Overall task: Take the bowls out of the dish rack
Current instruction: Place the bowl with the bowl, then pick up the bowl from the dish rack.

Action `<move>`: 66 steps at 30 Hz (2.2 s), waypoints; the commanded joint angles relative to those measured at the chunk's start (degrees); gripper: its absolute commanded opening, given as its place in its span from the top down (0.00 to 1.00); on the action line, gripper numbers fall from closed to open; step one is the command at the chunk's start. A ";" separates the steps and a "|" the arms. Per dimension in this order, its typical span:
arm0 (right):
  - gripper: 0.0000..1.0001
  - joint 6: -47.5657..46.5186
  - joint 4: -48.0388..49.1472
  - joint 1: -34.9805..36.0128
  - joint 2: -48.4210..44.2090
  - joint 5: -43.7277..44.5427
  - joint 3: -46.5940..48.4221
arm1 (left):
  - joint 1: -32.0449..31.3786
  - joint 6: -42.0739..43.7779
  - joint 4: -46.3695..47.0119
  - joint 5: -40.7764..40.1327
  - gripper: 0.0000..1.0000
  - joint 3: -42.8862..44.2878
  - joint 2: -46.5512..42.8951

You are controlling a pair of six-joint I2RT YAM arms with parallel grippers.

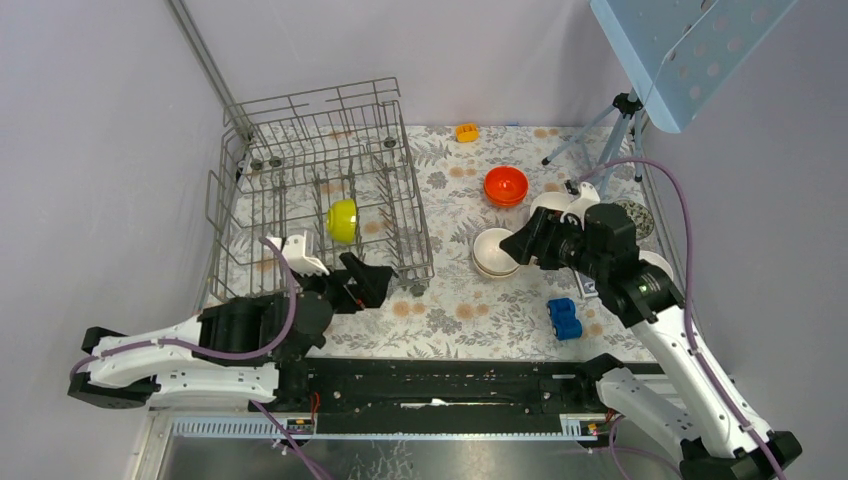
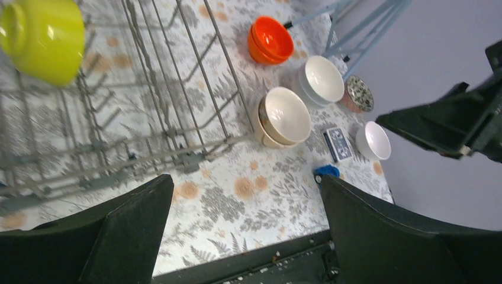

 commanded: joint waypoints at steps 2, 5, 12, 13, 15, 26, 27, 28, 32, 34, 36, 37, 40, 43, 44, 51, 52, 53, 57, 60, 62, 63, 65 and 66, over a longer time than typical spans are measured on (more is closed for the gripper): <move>0.28 -2.39 6.15 -0.17 -2.12 -10.36 0.69 | -0.10 11.54 -4.16 -9.80 0.01 9.25 2.24; 0.28 -0.53 11.14 -0.17 -1.23 -13.82 0.05 | -0.02 14.04 -6.89 -13.03 0.01 14.46 4.28; 0.27 2.38 20.03 6.16 6.58 -13.38 2.57 | 7.26 23.18 -0.74 -8.94 0.01 16.15 8.38; 0.26 1.27 19.95 9.13 8.15 -10.83 4.13 | 10.09 24.45 0.46 -6.12 0.01 16.31 9.57; 0.26 -0.07 19.39 14.18 11.95 -6.94 7.61 | 16.96 26.32 2.66 0.45 0.01 16.53 11.57; 0.27 3.46 26.36 20.09 27.47 -4.07 17.75 | 56.33 24.52 11.99 32.47 0.01 9.59 10.56; 0.27 3.51 26.46 20.72 29.02 -3.85 19.15 | 59.70 23.85 12.18 35.05 0.01 8.65 10.74; 0.27 3.62 26.58 21.16 30.40 -3.55 20.32 | 63.70 23.21 12.70 37.50 0.01 7.71 10.84; 0.27 4.55 28.89 22.42 35.47 -1.89 23.54 | 72.22 20.02 15.17 42.49 0.01 2.91 11.29; 0.27 5.31 29.19 22.73 38.69 -1.73 26.08 | 74.93 18.26 17.48 44.14 0.02 0.21 11.81; 0.29 6.05 28.67 23.06 42.30 -1.73 29.18 | 76.81 16.83 19.65 46.51 0.04 -2.29 12.85; 0.30 6.33 28.22 23.14 44.09 -1.69 30.62 | 77.34 16.58 20.43 47.35 0.05 -3.25 13.40; 0.32 6.73 27.92 23.59 49.34 -1.96 34.09 | 77.95 16.94 21.63 46.56 0.08 -5.29 14.53; 0.32 6.77 27.92 24.05 53.09 -2.18 35.86 | 78.43 17.58 23.60 46.85 0.10 -6.49 14.99; 0.32 6.86 27.92 24.17 54.37 -2.22 36.71 | 78.47 17.75 24.42 47.40 0.11 -6.61 15.35; 0.32 6.80 25.68 24.26 62.67 -0.78 42.74 | 78.47 17.44 28.42 48.40 0.17 -7.30 18.98; 0.32 6.61 25.64 24.22 63.79 -0.55 43.76 | 78.47 17.02 29.03 48.22 0.18 -7.71 19.19; 0.33 6.40 25.45 24.12 64.79 -0.48 44.84 | 78.49 16.54 29.61 47.94 0.19 -8.23 19.36; 0.34 7.20 25.26 23.40 69.12 -2.27 48.94 | 78.51 14.97 32.07 46.50 0.26 -10.07 20.46; 0.34 9.71 26.82 22.46 71.68 -4.12 49.95 | 78.50 14.29 33.77 45.17 0.32 -10.93 21.84; 0.35 11.11 28.47 22.13 72.86 -5.50 50.39 | 78.49 13.65 34.60 45.02 0.34 -11.42 23.06; 0.35 11.58 28.95 22.06 73.60 -6.09 50.89 | 78.47 13.27 35.09 45.22 0.35 -11.65 23.75; 0.34 11.76 28.45 21.99 75.11 -7.56 52.42 | 78.57 12.44 35.56 45.47 0.37 -12.06 24.95; 0.34 11.69 28.00 22.06 75.92 -7.96 53.50 | 78.56 12.24 35.74 45.47 0.39 -12.28 25.39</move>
